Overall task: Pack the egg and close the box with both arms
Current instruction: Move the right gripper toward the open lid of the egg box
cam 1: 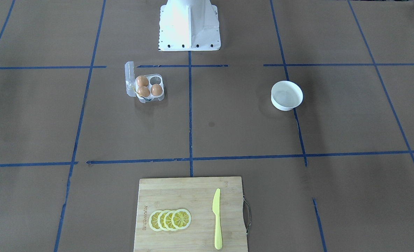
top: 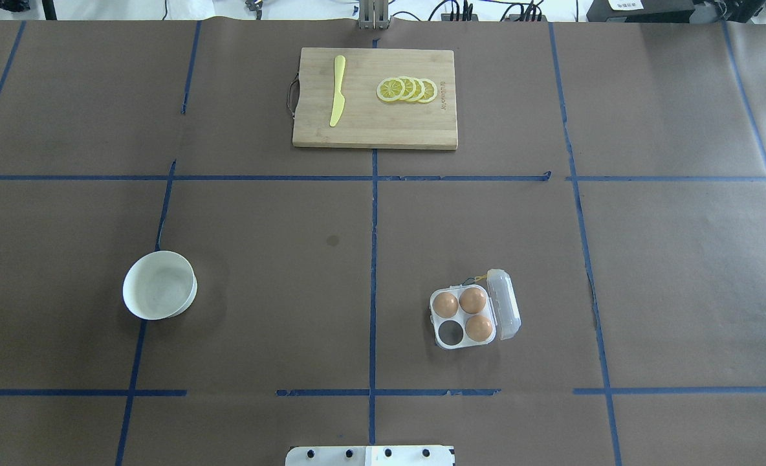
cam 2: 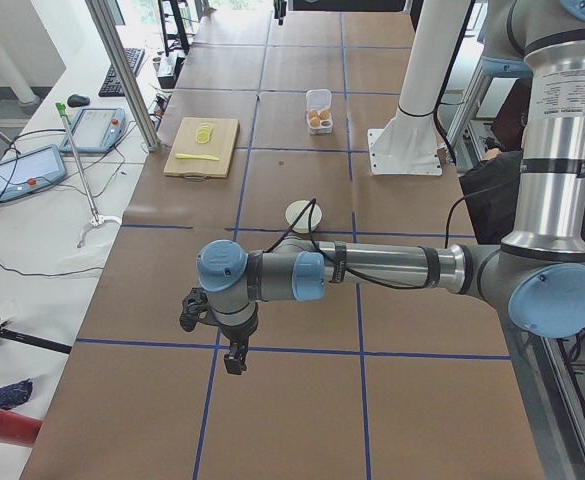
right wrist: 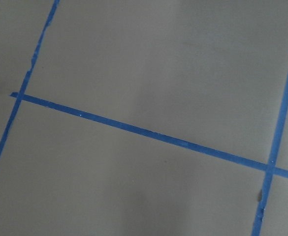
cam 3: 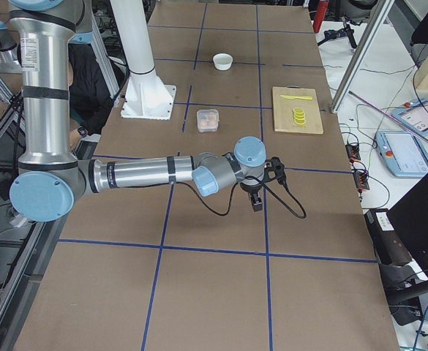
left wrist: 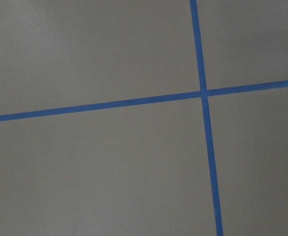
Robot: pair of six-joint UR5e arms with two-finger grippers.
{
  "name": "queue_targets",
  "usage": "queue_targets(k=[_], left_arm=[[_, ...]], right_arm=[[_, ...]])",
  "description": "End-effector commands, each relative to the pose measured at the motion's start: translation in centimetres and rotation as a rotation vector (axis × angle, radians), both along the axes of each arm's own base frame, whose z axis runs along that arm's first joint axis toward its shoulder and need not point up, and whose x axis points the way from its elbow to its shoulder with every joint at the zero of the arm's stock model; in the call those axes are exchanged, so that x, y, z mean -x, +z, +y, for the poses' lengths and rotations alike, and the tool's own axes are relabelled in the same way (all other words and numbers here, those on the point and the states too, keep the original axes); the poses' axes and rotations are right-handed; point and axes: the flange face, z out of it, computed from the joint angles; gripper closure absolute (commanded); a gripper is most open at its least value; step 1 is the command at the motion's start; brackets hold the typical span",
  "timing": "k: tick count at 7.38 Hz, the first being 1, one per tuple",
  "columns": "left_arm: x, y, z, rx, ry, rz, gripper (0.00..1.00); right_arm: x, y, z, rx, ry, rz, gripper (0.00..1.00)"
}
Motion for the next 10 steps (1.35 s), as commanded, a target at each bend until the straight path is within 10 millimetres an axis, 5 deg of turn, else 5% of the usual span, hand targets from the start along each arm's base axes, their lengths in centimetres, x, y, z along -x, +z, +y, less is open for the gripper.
queue_targets(k=[1, 2, 4, 7, 9, 10], left_arm=[[0.1, -1.1, -0.8, -0.015, 0.009, 0.003, 0.0], [0.1, -1.7, -1.4, -0.025, 0.011, 0.002, 0.0], [0.1, -2.1, -1.6, -0.035, 0.011, 0.003, 0.0], [-0.2, -3.0, -2.3, -0.05, 0.01, 0.027, 0.0], [-0.2, -3.2, -2.4, -0.053, 0.01, 0.03, 0.0], [-0.2, -3.5, -2.6, -0.059, 0.01, 0.03, 0.0]], right_arm=[[6.8, -3.4, 1.8, 0.118, 0.04, -0.003, 0.43], [9.4, -3.9, 2.6, 0.191, 0.059, -0.03, 0.86], [14.5, -5.2, 5.1, 0.246, 0.051, -0.097, 0.86], [23.2, -14.3, 9.6, 0.302, 0.022, -0.202, 0.86], [32.0, -21.3, 11.5, 0.315, 0.048, -0.26, 0.9], [34.3, -23.3, 12.2, 0.298, 0.037, -0.265, 0.9]])
